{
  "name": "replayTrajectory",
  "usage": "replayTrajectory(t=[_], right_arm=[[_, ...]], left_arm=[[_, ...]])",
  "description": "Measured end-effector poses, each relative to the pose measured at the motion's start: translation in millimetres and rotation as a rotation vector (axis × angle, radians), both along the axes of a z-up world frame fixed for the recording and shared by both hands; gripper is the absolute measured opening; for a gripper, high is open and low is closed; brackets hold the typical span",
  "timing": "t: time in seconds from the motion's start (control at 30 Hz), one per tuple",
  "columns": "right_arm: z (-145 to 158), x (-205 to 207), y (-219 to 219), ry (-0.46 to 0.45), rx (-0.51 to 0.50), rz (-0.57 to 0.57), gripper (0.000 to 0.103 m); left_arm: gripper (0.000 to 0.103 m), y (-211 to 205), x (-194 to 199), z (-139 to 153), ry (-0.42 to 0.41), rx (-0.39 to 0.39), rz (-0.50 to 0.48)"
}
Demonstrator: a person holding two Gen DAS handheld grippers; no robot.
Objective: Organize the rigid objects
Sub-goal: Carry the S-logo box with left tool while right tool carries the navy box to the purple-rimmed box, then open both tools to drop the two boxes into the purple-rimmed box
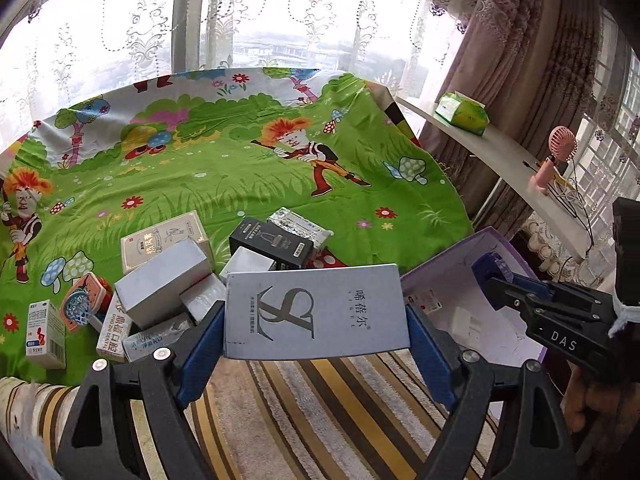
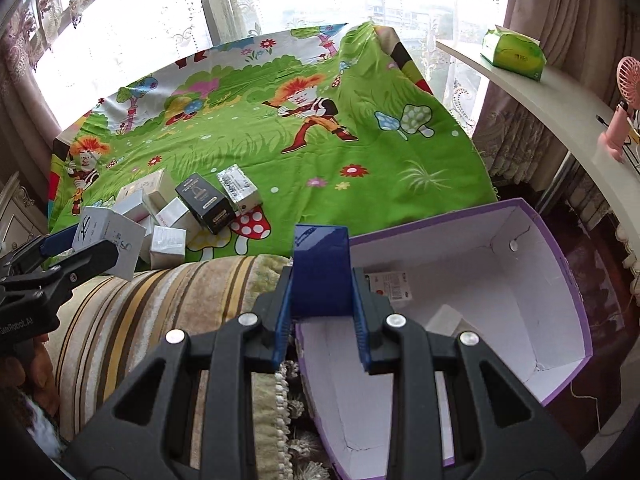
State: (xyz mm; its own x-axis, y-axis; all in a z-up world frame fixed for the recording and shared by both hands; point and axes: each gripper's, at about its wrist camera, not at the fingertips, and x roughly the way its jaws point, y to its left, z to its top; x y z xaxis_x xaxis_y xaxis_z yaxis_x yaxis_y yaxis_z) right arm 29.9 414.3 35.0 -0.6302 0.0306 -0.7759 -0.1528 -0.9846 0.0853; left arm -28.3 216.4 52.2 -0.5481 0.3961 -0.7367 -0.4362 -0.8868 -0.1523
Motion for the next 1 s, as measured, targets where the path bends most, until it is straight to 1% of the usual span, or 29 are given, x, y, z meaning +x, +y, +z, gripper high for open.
replayTrajectory(t=[0.17, 0.3, 0.5, 0.6, 0.63, 0.67, 0.7, 0.73, 0.77, 0.83, 0.93, 1.0], right_arm=[[-3.5, 20.6, 30.0, -0.015, 0.0, -0.06, 0.031], [-4.3, 34.7, 48.0, -0.021, 0.0, -0.099, 0.031], [-5.6, 50.4, 59.9, -0.032, -0.001, -0.121, 0.031], [-5.4, 54.9, 63.7, -0.034, -0.011, -0.127, 0.032], [-5.0, 55.6, 64.6, -0.034, -0.012, -0.128, 0.036], [-4.1, 56.2, 65.2, -0.034, -0.008, -0.132, 0.046], [-2.4, 56.8, 65.7, -0.029, 0.0, -0.138, 0.053], [0.1, 57.6, 65.8, -0.018, 0.009, -0.144, 0.068], [3.0, 58.9, 65.5, -0.006, 0.017, -0.148, 0.077], [8.1, 59.1, 64.4, 0.008, 0.023, -0.146, 0.081], [14.4, 59.0, 61.6, 0.024, 0.048, -0.145, 0.082], [19.8, 60.0, 59.3, 0.044, 0.082, -0.152, 0.087]], left_arm=[[0.086, 33.1, 14.4, -1.1, -0.004, -0.028, -0.098], [0.086, 56.7, 25.4, -2.3, -0.015, -0.03, -0.18], [0.087, 87.4, 40.5, -4.3, -0.022, -0.033, -0.294], [0.088, 97.3, 44.9, -5.2, -0.029, -0.033, -0.335], [0.088, 98.2, 45.5, -5.6, -0.032, -0.033, -0.339], [0.088, 98.1, 45.7, -5.8, -0.032, -0.035, -0.338], [0.088, 97.2, 44.8, -5.8, -0.033, -0.033, -0.333], [0.088, 95.5, 43.8, -5.4, -0.036, -0.025, -0.328], [0.089, 93.5, 42.9, -4.7, -0.04, -0.015, -0.324], [0.089, 89.8, 40.4, -3.6, -0.043, -0.002, -0.316], [0.089, 84.0, 39.9, 0.2, -0.032, 0.008, -0.305], [0.089, 79.4, 41.1, 4.6, -0.013, 0.018, -0.302]])
